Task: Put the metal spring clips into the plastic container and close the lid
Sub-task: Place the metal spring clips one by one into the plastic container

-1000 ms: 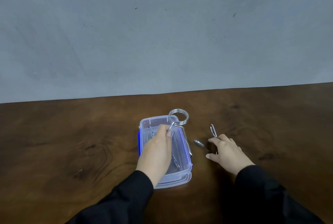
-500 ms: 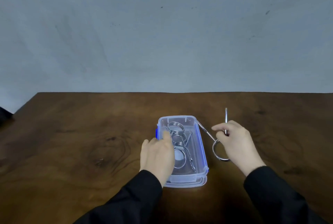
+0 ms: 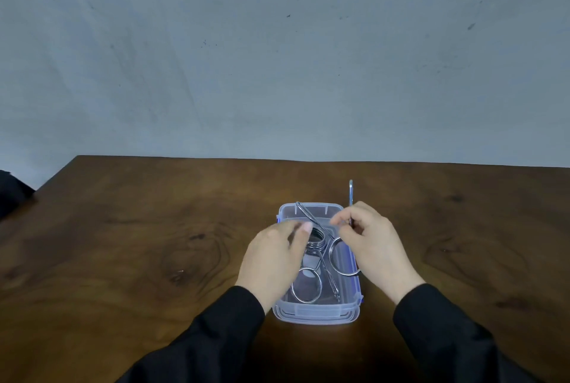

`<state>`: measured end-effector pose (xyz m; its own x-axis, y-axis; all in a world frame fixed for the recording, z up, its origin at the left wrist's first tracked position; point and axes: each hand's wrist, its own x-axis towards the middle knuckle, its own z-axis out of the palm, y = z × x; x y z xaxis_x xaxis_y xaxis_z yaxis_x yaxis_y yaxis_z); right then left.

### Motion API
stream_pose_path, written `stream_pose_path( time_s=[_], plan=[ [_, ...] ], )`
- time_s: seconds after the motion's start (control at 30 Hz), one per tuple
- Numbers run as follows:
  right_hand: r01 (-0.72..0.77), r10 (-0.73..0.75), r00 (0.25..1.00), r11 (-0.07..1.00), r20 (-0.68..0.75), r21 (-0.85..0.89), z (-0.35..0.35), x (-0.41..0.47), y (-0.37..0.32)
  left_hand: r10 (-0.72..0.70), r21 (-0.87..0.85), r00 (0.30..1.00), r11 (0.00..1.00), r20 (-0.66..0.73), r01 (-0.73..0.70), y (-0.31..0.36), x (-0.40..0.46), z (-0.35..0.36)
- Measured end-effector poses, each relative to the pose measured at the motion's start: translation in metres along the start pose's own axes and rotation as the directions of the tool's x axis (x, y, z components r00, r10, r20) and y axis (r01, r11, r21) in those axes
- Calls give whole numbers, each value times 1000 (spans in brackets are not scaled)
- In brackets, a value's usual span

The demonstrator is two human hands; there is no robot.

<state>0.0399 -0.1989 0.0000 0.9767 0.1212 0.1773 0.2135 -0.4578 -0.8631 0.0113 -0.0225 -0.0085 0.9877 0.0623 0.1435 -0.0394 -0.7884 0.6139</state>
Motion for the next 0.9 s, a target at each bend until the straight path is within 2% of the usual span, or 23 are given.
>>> stream_pose_path(
  time_s=[0.03, 0.07, 0.2, 0.27, 0.3, 0.37, 0.47, 0.6, 0.67, 0.73, 0.8, 0.87, 0.9],
  plan=[
    [8, -8, 1000, 1000, -4, 2, 0, 1, -2, -86, -208, 991, 972, 105, 106, 5, 3, -5],
    [13, -13, 1000, 1000, -12, -1, 1, 1, -5, -119, -322, 975, 930, 186, 175, 10, 4, -9],
    [-13, 13, 1000, 996, -2, -83, 6, 7, -17, -43, -341, 947, 927, 319, 157, 28, -6, -7],
    [-12, 17, 1000, 986, 24, -166, 9, 10, -22, -9, -413, 928, 894, 373, 175, 30, -14, 0],
    [-6, 14, 999, 979, 37, -203, 11, 11, -25, -17, -467, 912, 855, 410, 226, 31, -17, 2],
    [-10, 25, 997, 976, 66, -217, 13, 13, -31, -63, -595, 876, 710, 479, 377, 27, -18, 5],
    [-56, 66, 994, 991, 81, -123, 15, 9, -38, -95, -677, 867, 586, 488, 445, 22, -18, 6],
    [23, 14, 981, 982, 193, -189, 16, 0, -33, -189, -799, 864, 330, 466, 503, 15, -17, 8],
    [90, -45, 976, 974, 212, -209, 18, -7, -29, -245, -807, 863, 311, 442, 502, 9, -15, 8],
    [131, -110, 989, 963, 100, -237, 18, -12, -20, -268, -819, 869, 306, 416, 486, 5, -14, 7],
    [21, -17, 1000, 975, 20, -221, 14, -15, -14, -263, -844, 880, 275, 395, 461, 4, -12, 4],
    [-93, 117, 986, 977, 119, -189, 10, -17, -13, -246, -861, 883, 232, 399, 453, 5, -9, 2],
    [-104, 135, 974, 980, 182, -171, 10, -19, -13, -242, -860, 879, 217, 410, 461, 5, -8, 0]
  ],
)
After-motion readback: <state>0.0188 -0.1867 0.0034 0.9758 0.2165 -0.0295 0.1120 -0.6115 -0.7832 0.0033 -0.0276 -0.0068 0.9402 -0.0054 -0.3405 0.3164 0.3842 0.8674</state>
